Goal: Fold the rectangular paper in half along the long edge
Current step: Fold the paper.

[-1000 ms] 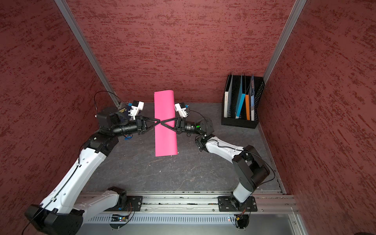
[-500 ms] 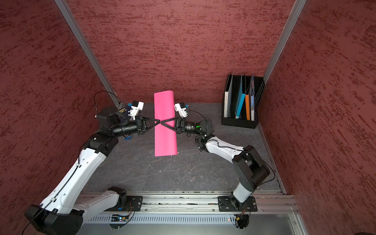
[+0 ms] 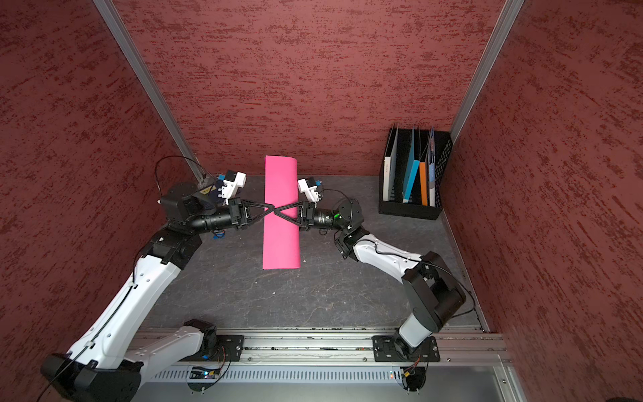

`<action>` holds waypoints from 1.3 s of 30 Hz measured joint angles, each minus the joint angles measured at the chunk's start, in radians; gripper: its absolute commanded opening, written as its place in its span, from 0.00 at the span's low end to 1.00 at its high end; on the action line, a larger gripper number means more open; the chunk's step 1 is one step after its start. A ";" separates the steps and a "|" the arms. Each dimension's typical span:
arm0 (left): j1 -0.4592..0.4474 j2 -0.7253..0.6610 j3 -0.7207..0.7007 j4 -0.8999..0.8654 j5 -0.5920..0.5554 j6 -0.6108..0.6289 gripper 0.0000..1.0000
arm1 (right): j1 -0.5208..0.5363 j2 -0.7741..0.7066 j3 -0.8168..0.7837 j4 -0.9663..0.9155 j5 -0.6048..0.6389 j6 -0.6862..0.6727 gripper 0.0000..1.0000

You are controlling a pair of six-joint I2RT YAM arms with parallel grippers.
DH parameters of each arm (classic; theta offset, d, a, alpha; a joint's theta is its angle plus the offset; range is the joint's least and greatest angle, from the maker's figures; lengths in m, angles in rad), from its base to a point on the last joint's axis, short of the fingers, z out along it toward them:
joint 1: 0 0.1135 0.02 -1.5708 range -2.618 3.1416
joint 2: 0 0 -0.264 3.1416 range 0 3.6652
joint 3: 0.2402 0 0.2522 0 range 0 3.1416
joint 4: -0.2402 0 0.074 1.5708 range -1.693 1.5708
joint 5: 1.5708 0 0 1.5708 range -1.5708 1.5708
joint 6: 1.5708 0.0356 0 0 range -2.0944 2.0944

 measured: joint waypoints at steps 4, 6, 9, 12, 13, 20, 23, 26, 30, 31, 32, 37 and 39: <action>0.000 0.000 0.000 0.018 0.033 -0.007 0.00 | 0.000 -0.071 0.040 -0.179 -0.011 -0.119 0.71; 0.000 0.000 0.000 0.019 0.044 -0.008 0.00 | -0.003 -0.100 0.065 -0.243 -0.015 -0.166 0.71; 0.000 0.000 0.000 0.014 0.052 -0.007 0.00 | -0.013 -0.142 0.082 -0.307 -0.021 -0.216 0.70; 0.000 0.000 0.000 0.011 0.060 -0.007 0.00 | -0.023 -0.158 0.087 -0.337 -0.026 -0.240 0.64; 0.000 0.000 0.000 0.010 0.063 -0.007 0.00 | -0.026 -0.158 0.089 -0.347 -0.028 -0.245 0.62; 0.000 0.000 0.004 -0.010 0.070 -0.003 0.00 | -0.041 -0.158 0.090 -0.410 -0.048 -0.271 0.52; 0.000 -0.002 0.008 -0.016 0.071 0.001 0.00 | -0.047 -0.158 0.090 -0.428 -0.055 -0.278 0.46; 0.000 -0.003 0.010 -0.018 0.071 0.002 0.00 | -0.051 -0.158 0.090 -0.439 -0.064 -0.284 0.41; 0.000 -0.003 0.010 -0.018 0.071 0.002 0.00 | -0.055 -0.158 0.094 -0.456 -0.072 -0.288 0.35; 0.000 -0.003 0.010 -0.018 0.071 0.002 0.00 | -0.055 -0.158 0.096 -0.459 -0.074 -0.290 0.33; 0.000 -0.003 0.010 -0.018 0.071 0.002 0.00 | -0.057 -0.158 0.098 -0.464 -0.077 -0.291 0.32; 0.000 -0.004 0.010 -0.018 0.071 0.003 0.00 | -0.060 -0.159 0.113 -0.478 -0.089 -0.294 0.29; 0.000 -0.004 0.010 -0.018 0.071 0.005 0.00 | -0.060 -0.161 0.118 -0.482 -0.092 -0.296 0.28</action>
